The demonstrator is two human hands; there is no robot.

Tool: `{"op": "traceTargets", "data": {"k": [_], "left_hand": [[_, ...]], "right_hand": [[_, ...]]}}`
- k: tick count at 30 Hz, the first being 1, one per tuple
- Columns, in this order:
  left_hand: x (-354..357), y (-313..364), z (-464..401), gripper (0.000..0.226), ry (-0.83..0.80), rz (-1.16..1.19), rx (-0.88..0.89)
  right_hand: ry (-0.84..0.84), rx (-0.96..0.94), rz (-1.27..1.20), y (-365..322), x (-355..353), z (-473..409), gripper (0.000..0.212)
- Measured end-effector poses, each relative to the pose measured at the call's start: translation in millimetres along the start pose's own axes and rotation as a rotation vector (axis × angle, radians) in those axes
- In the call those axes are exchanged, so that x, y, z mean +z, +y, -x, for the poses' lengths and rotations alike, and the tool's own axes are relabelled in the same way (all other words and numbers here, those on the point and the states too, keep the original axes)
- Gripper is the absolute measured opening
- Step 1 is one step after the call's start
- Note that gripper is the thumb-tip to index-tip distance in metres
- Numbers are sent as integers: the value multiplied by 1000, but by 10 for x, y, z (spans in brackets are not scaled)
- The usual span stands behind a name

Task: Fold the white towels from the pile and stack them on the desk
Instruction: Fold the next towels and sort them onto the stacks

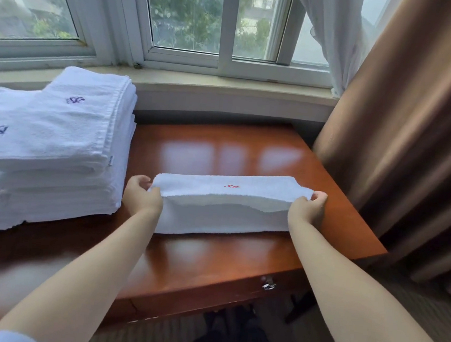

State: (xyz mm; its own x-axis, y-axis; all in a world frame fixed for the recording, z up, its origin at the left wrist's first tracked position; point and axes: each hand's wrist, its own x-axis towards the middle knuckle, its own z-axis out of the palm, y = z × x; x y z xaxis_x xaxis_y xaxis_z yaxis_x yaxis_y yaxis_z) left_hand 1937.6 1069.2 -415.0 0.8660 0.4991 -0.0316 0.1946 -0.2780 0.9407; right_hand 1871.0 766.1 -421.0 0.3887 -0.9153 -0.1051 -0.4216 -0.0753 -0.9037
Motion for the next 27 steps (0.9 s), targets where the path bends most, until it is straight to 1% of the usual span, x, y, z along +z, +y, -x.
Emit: {"op": "traceTargets", "data": {"k": [3, 5, 7, 10, 11, 13, 15, 17, 20, 22, 24, 25, 27], "left_hand": [[-26, -365, 53, 31, -122, -205, -180], [-51, -501, 65, 25, -177, -269, -180], [-65, -488, 36, 16, -223, -277, -154], [-41, -456, -38, 17, -282, -276, -176], [-38, -444, -55, 16, -282, -266, -184], [-34, -413, -68, 14, -229, -192, -210], [-37, -388, -50, 14, -140, -72, -247], [-29, -389, -19, 12, -108, -27, -272], [-38, -479, 47, 26, -115, -144, -320], [-61, -510, 106, 32, -107, -244, -334], [-76, -490, 144, 34, -110, -321, -292], [-85, -480, 152, 35, -118, -370, -271], [-102, -457, 152, 40, -143, -511, -239]], "right_hand": [[-134, 76, 161, 236, -18, 30, 30], [-164, 58, 189, 280, -3, 38, 31], [-182, 61, 212, 235, 3, 37, 33], [-183, 116, 202, 187, 5, 32, 34], [-186, 126, 192, 179, 3, 23, 34], [-173, 146, 161, 161, -10, -3, 33], [-71, 141, 89, 125, -36, -1, 31], [13, 66, 56, 127, -67, 21, 26], [5, 77, 101, 248, -103, 91, 14], [24, 97, 80, 349, -120, 125, 20], [60, 66, 44, 375, -127, 147, 26], [59, 45, 67, 392, -124, 141, 31], [31, 39, 226, 420, -116, 111, 42]]}}
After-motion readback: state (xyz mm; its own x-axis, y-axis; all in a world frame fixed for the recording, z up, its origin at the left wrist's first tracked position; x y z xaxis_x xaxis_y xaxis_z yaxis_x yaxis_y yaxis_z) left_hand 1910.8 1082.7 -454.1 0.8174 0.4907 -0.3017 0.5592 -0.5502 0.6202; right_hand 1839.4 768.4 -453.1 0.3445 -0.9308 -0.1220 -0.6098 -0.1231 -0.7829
